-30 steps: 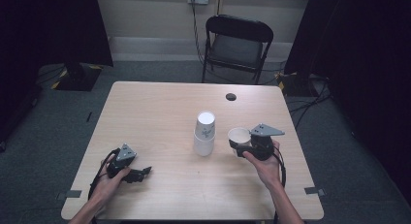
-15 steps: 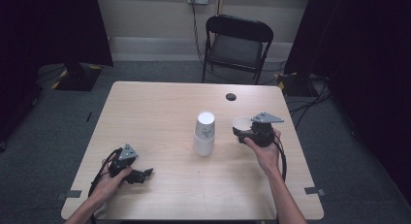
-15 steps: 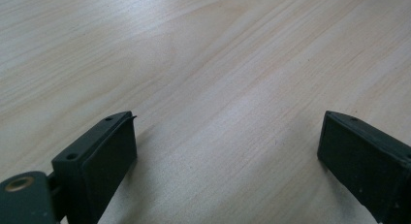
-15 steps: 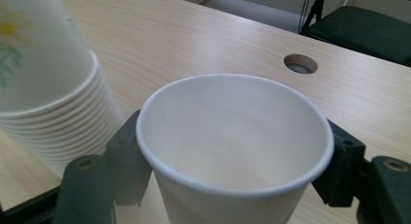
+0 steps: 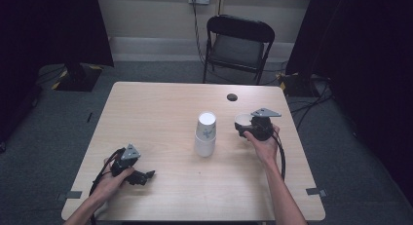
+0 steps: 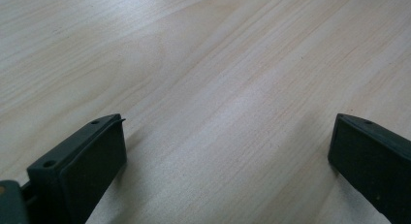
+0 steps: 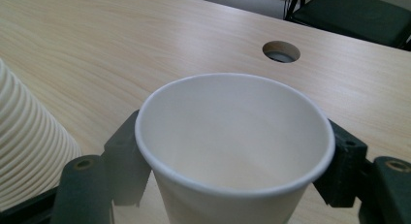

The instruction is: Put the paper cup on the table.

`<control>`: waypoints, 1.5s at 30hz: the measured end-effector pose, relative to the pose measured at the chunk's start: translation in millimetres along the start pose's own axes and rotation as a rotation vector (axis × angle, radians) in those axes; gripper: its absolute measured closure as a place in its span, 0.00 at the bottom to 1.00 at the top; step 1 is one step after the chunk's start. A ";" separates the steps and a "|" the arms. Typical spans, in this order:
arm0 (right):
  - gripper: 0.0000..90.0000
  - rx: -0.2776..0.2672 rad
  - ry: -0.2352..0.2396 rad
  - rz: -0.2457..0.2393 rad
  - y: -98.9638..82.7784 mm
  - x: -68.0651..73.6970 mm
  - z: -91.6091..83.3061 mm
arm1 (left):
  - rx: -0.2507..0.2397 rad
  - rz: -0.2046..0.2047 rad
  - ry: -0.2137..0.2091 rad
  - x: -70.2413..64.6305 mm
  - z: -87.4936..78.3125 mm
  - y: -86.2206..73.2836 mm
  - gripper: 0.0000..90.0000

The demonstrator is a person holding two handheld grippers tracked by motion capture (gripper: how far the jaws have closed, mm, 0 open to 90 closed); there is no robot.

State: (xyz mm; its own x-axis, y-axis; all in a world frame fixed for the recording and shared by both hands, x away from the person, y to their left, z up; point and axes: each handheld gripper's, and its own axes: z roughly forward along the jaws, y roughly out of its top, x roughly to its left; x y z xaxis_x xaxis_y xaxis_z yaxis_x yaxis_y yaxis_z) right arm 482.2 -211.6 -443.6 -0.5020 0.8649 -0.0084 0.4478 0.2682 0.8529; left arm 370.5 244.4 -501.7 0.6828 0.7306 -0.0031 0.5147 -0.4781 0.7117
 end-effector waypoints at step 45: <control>0.16 0.040 0.099 0.079 -39.4 2.0 -21.8 | -0.002 0.001 -0.004 0.8 1.4 1.1 0.00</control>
State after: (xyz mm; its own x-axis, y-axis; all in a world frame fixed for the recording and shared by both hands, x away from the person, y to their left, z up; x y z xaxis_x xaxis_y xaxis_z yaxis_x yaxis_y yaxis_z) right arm 447.5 -229.7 -465.8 -0.5341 0.8381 0.1111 0.5170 0.2198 0.8273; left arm 372.4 243.7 -501.9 0.6850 0.7286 -0.0053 0.5131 -0.4772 0.7134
